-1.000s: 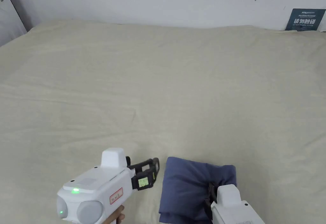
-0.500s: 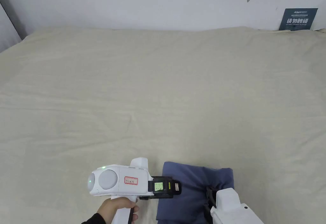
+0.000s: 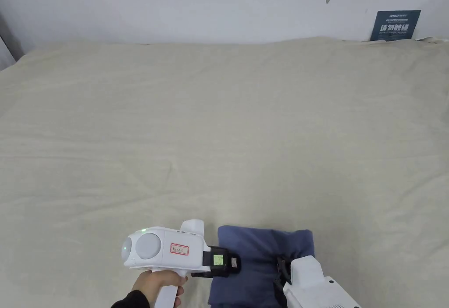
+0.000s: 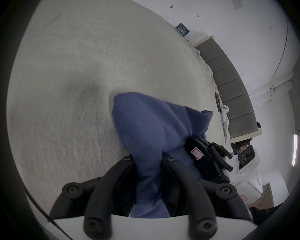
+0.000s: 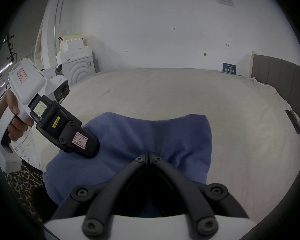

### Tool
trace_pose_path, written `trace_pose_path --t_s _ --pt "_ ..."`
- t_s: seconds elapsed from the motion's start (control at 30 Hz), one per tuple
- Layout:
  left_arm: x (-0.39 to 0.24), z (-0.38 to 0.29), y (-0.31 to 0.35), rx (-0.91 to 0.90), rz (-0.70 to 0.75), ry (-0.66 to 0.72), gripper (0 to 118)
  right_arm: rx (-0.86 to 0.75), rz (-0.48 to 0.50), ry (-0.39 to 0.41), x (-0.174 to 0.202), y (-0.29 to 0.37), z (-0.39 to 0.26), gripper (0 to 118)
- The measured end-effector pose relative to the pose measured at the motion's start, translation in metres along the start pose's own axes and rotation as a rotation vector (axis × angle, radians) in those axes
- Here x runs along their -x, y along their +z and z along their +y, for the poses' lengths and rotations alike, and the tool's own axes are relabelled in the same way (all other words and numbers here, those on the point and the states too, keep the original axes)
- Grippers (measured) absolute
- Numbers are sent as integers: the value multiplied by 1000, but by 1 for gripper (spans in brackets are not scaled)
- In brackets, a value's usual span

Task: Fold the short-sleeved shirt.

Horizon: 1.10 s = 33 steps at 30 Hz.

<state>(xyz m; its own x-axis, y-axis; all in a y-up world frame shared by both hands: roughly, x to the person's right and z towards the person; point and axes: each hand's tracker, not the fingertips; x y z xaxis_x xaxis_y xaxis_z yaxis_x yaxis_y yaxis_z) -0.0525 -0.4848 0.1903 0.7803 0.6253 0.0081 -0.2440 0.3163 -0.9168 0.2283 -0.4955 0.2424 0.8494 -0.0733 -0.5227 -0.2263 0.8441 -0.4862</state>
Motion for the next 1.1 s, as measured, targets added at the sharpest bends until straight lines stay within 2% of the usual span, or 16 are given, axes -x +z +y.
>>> trace_pose_path --t_s 0.13,0.4,0.77,1.1 --pt "-10 2 14 -37 -3 -9 19 1 -1 11 -2 12 16 0" --pt "-12 32 74 -90 47 -117 17 -208 -33 74 -18 61 82 0" --pt "99 74 196 -173 372 -54 17 -356 -119 53 -34 97 164 0" --pt "201 111 272 -114 602 0 17 -361 -170 80 -38 85 179 0"
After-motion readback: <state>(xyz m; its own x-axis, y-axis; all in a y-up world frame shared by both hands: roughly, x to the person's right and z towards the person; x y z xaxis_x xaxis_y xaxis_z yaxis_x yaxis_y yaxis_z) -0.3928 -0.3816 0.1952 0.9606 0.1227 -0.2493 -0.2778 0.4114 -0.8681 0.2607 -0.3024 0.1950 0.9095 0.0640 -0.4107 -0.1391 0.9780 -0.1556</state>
